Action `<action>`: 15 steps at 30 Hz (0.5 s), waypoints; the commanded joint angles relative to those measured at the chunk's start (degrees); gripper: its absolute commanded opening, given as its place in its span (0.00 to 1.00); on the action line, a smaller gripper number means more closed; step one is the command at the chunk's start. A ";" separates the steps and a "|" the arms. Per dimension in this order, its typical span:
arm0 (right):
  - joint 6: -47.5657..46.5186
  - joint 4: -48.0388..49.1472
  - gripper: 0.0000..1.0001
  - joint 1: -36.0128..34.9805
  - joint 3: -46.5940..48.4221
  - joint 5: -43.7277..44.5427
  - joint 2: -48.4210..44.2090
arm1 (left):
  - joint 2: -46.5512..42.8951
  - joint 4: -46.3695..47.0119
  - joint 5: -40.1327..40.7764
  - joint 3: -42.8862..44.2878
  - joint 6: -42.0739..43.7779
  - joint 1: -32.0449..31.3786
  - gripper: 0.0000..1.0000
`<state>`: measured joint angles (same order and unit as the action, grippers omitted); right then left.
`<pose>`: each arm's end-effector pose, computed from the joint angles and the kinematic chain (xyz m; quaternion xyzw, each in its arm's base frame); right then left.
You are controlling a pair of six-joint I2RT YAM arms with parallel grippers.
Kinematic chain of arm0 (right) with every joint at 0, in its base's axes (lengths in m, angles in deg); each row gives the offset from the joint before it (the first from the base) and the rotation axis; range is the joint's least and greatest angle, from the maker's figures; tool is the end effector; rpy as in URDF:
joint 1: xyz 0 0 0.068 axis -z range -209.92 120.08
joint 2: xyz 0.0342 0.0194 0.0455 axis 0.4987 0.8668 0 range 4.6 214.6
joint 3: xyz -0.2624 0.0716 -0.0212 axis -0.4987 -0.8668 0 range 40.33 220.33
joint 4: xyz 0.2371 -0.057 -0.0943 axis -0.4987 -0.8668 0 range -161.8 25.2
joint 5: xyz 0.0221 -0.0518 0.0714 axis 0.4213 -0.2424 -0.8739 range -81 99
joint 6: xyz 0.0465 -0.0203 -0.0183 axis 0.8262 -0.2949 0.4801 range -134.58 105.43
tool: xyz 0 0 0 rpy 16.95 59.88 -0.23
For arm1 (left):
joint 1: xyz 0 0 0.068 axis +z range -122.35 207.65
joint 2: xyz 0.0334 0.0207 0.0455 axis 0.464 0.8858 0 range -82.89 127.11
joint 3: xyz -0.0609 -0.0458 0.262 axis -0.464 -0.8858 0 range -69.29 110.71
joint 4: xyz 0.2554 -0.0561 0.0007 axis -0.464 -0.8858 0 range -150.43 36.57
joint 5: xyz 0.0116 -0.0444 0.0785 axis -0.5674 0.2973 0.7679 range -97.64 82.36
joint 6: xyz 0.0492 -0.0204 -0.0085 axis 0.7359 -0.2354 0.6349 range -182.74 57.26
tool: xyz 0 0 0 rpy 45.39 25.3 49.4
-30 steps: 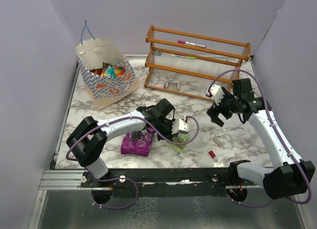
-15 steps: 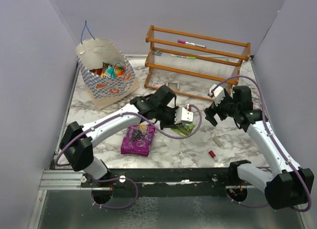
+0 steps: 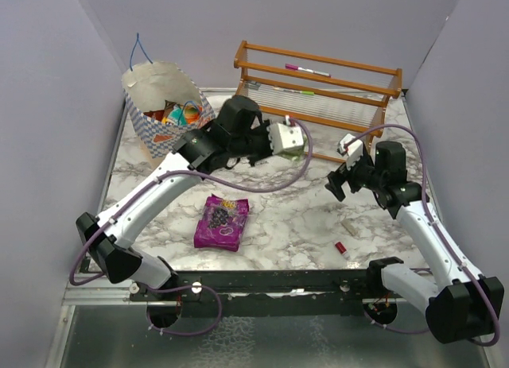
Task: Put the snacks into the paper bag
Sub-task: Pick up the snack from the center of the board, then place the snack in the paper bag.
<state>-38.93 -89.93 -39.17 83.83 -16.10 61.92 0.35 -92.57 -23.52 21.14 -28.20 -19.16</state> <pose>0.2071 0.0491 0.2687 -0.3443 0.8161 0.1391 0.4428 0.2093 -0.2374 0.4086 0.6153 0.6131 -0.1714 0.4650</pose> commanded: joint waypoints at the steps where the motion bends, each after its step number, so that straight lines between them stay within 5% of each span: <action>1: 0.52 2.96 1.00 0.25 -0.81 -0.88 -1.78 | -1.46 -1.55 7.08 7.02 -6.06 7.17 0.00; 15: 0.10 1.66 1.00 0.29 -1.04 -3.36 -1.48 | 3.61 -1.12 6.04 24.36 -12.89 35.42 0.00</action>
<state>-38.83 -89.16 -39.17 83.22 -17.35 61.05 1.12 -93.53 -17.16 41.40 -38.47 10.26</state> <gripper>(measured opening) 0.997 0.018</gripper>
